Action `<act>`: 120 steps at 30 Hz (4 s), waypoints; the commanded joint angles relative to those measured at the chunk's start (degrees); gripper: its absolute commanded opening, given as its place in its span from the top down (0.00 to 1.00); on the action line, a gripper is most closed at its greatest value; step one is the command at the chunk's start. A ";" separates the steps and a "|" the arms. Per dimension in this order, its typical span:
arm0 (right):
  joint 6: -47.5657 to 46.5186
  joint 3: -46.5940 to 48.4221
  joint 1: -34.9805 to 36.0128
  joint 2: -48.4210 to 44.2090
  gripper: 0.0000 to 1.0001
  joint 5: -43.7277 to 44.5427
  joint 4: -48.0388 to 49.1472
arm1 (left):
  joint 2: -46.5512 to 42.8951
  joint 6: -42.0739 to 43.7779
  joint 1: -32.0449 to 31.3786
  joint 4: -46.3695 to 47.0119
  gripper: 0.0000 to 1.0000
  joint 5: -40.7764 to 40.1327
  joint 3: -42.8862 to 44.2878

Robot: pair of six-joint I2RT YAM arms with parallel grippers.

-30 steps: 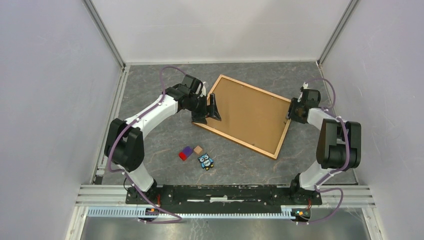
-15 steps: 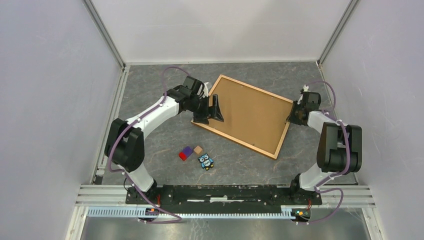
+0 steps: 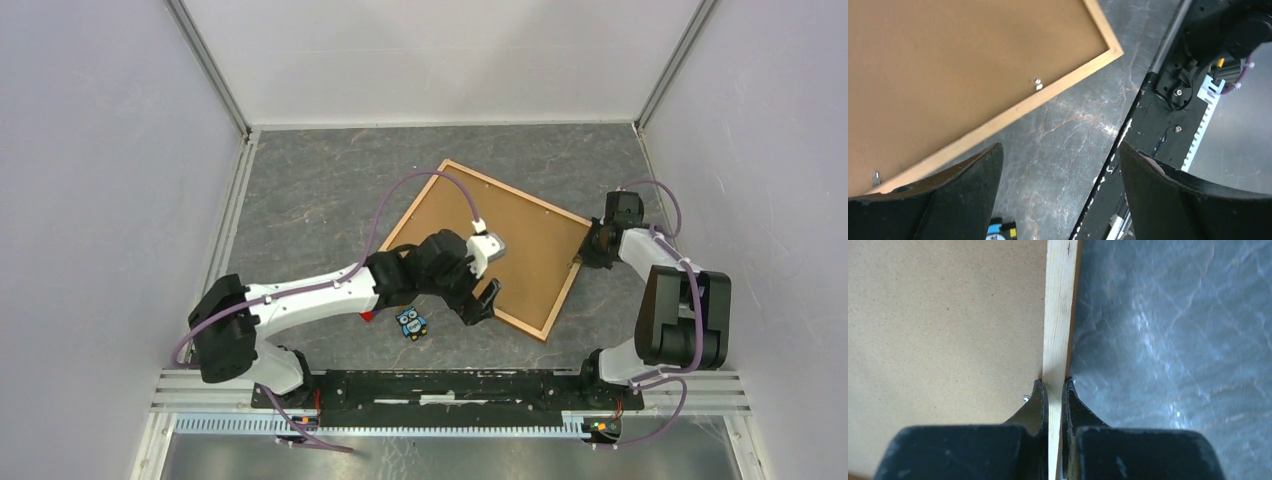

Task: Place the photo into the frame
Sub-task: Turn over the photo frame at the center of the board.

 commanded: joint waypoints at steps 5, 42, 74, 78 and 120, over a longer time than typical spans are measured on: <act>6.30 7.23 0.12 -5.61 1.00 -1.26 -15.07 | 4.85 18.78 -12.47 10.77 0.08 -9.82 2.04; -9.83 25.47 0.03 -20.84 0.42 2.00 -16.52 | 12.88 48.95 -29.58 36.26 0.95 -66.50 9.57; -6.94 32.14 0.03 -31.38 0.02 -7.69 -12.46 | -4.61 -55.52 32.05 46.18 0.98 24.55 0.94; -6.25 30.10 0.04 -32.02 0.02 -8.87 -11.78 | 1.39 -62.27 32.01 57.68 0.98 23.05 -4.49; -11.23 24.32 0.04 -35.25 0.02 -21.43 -14.05 | 7.96 -29.71 24.69 -20.83 0.00 -16.39 17.18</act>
